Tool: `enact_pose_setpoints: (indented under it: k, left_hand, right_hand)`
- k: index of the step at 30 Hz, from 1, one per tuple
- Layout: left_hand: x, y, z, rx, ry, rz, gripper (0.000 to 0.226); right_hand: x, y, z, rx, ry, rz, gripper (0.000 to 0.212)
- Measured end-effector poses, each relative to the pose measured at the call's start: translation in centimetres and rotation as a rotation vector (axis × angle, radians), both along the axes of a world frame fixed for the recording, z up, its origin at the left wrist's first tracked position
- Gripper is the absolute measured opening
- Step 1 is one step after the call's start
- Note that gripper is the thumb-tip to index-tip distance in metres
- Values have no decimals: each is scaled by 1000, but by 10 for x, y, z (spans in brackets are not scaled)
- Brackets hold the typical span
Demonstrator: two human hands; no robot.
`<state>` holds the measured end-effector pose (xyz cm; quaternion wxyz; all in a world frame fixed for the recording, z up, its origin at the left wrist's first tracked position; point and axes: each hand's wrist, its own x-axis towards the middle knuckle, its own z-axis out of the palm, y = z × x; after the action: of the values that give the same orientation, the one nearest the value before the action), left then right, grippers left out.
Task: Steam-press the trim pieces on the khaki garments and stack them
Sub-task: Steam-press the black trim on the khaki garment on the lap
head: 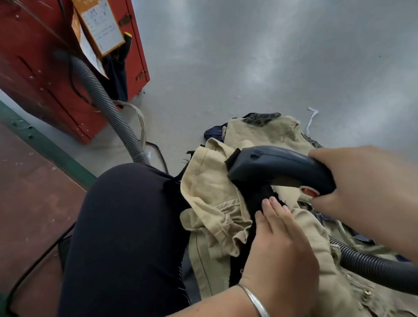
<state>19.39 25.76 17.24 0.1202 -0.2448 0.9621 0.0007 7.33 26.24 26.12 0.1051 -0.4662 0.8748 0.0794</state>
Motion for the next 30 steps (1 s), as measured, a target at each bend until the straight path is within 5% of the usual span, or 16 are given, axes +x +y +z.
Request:
enact_pose_setpoints:
  k: [8,13,15,21,30]
  left_hand:
    - [3,4,-7,-35,26,-15,60]
    - [0,-7,-5,-188,99,-118,57]
    - [1,-13,0,-36,48,-216,55]
    - [-7,-6,1,-52,-16,-264,52]
    - [-8,6,-6,-121,2,-212,61]
  right_hand:
    - [-13,-82,-17,-107,24,-17,16]
    - [-28,-49,19,-263,-43,35,15]
    - [-16,-24,32,-235,-35,103,19]
    - [12,0,17,100,170,148,24]
    - [-3,-65,-15,-62,84,58,11]
